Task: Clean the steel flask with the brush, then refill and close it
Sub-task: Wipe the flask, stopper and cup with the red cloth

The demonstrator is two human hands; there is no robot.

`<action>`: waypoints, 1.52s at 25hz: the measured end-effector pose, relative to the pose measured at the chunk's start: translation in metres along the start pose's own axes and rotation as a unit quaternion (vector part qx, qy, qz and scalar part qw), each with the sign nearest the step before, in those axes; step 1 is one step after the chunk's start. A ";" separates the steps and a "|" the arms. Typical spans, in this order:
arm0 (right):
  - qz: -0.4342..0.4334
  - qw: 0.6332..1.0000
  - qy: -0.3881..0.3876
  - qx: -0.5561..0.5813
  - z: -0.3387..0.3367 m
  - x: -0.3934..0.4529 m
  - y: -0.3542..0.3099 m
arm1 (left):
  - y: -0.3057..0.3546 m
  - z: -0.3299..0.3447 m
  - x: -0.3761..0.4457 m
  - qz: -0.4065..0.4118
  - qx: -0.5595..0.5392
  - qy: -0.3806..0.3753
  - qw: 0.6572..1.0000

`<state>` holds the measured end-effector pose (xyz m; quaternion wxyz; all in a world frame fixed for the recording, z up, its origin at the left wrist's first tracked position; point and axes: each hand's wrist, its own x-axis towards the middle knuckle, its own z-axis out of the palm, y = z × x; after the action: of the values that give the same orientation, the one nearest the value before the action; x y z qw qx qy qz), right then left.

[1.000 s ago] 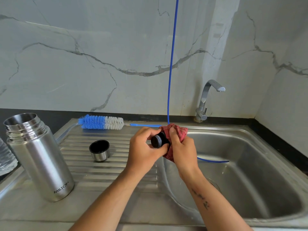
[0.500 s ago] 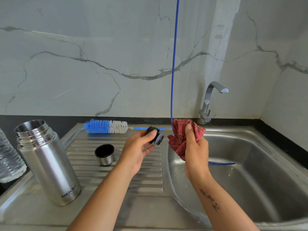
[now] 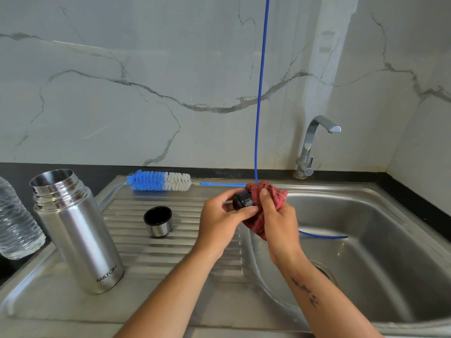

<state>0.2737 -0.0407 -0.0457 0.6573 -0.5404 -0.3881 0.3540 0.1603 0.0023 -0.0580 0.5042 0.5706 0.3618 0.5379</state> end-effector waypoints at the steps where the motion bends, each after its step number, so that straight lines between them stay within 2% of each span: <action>1: -0.012 1.000 0.001 -0.022 0.001 -0.001 0.002 | -0.001 -0.004 0.003 0.000 0.010 0.020 1.000; 3: -0.042 0.997 0.002 -0.064 0.003 -0.003 0.004 | -0.002 -0.013 0.009 -0.012 0.007 0.035 0.999; 6: -0.032 0.997 0.013 -0.074 -0.003 0.004 0.006 | 0.001 -0.010 0.003 -0.005 0.021 -0.034 0.999; 7: -0.026 0.997 0.018 -0.076 -0.004 0.006 0.006 | 0.001 -0.007 0.002 0.002 0.038 -0.036 0.999; 11: -0.039 0.993 0.003 -0.110 -0.002 0.004 0.006 | -0.004 -0.013 0.008 -0.010 0.039 0.028 0.999; 14: -0.030 0.992 0.021 -0.124 -0.005 0.008 0.008 | -0.002 -0.011 0.002 -0.014 0.040 -0.033 0.999; 18: -0.038 0.993 -0.009 -0.107 -0.003 0.001 0.001 | -0.006 -0.016 0.011 -0.016 0.060 0.034 0.997; 23: -0.032 0.991 0.003 -0.131 -0.006 0.006 0.003 | -0.008 -0.014 0.007 -0.002 0.091 -0.005 0.996; 28: -0.010 0.998 -0.043 -0.034 -0.006 0.000 -0.011 | -0.005 -0.027 0.016 -0.025 0.096 0.087 0.991; 30: 0.009 0.999 -0.040 0.022 -0.009 0.001 -0.016 | 0.003 -0.038 0.018 -0.048 0.036 0.130 0.990; 32: 0.039 0.997 -0.031 0.065 -0.011 0.006 -0.016 | 0.010 -0.047 0.018 -0.088 -0.071 0.162 0.980; 34: 0.076 0.991 -0.020 0.105 -0.012 0.010 -0.013 | 0.013 -0.054 0.016 -0.111 -0.138 0.172 0.969; 36: 0.110 0.985 -0.014 0.129 -0.012 0.012 -0.010 | 0.011 -0.058 0.013 -0.114 -0.137 0.167 0.970; 38: 0.134 0.981 -0.013 0.138 -0.012 0.014 -0.007 | 0.007 -0.058 0.010 -0.100 -0.050 0.164 0.980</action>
<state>0.2910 -0.0350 -0.0388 0.6674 -0.4867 -0.2680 0.4958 0.1040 0.0211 -0.0536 0.5170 0.4095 0.4674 0.5887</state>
